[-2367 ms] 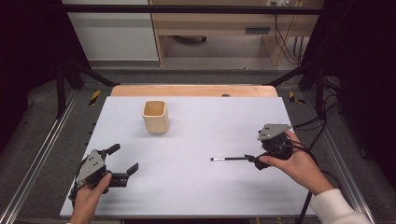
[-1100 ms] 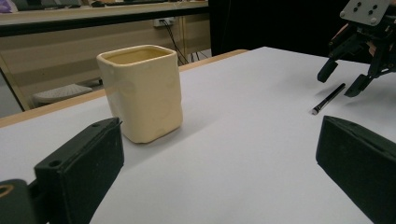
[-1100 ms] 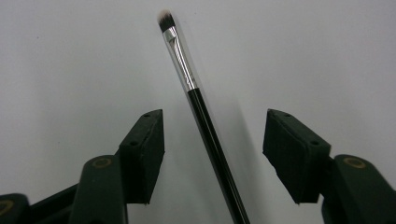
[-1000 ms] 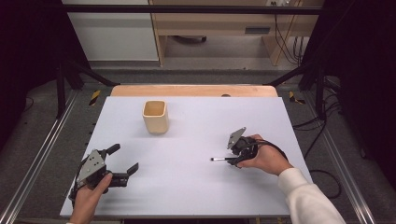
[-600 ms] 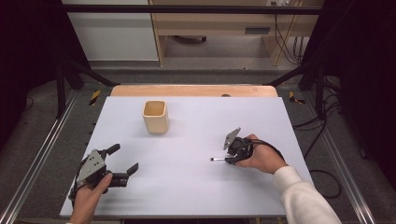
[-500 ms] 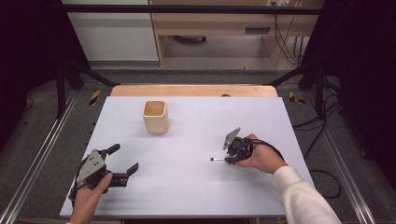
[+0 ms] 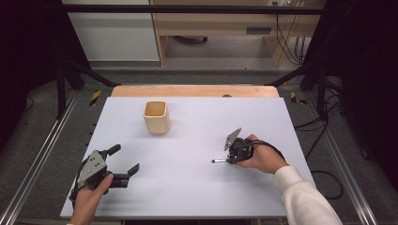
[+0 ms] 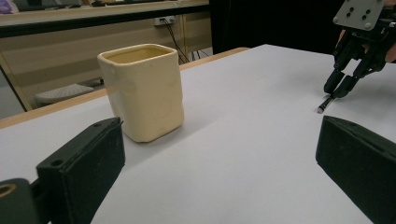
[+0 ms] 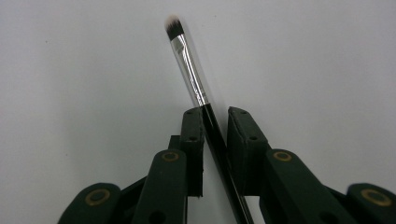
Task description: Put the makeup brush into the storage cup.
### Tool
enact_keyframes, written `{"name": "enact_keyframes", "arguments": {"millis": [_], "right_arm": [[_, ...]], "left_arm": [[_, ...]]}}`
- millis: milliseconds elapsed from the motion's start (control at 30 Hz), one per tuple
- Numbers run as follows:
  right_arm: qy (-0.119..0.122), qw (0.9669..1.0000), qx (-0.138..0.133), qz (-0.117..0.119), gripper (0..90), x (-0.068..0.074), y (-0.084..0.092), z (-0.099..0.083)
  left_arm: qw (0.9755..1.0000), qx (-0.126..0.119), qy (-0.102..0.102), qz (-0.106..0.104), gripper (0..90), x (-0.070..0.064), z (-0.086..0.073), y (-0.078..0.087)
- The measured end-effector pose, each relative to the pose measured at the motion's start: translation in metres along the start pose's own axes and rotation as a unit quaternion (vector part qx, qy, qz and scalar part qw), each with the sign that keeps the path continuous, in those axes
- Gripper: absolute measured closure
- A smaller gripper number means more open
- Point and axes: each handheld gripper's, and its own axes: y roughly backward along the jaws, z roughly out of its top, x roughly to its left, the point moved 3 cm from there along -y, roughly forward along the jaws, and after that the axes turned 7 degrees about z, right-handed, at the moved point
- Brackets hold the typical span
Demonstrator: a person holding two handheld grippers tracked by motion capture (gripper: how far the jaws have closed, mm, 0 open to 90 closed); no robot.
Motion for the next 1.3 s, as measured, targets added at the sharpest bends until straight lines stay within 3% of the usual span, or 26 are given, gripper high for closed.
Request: {"name": "enact_keyframes", "arguments": {"millis": [233,533,1300], "right_arm": [[-0.004,0.9999,0.008,0.008,83.0,0.001,-0.001,-0.001],[-0.035,0.9991,0.017,0.016,84.1,0.004,0.000,-0.001],[-0.031,0.9994,-0.011,0.007,84.1,0.008,0.013,0.002]], "left_arm": [[1.0000,-0.001,0.001,0.001,1.2,0.000,0.000,0.000],[1.0000,-0.001,0.001,0.001,1.1,0.000,0.001,0.001],[1.0000,-0.002,0.001,0.002,1.1,0.000,0.001,0.001]]}}
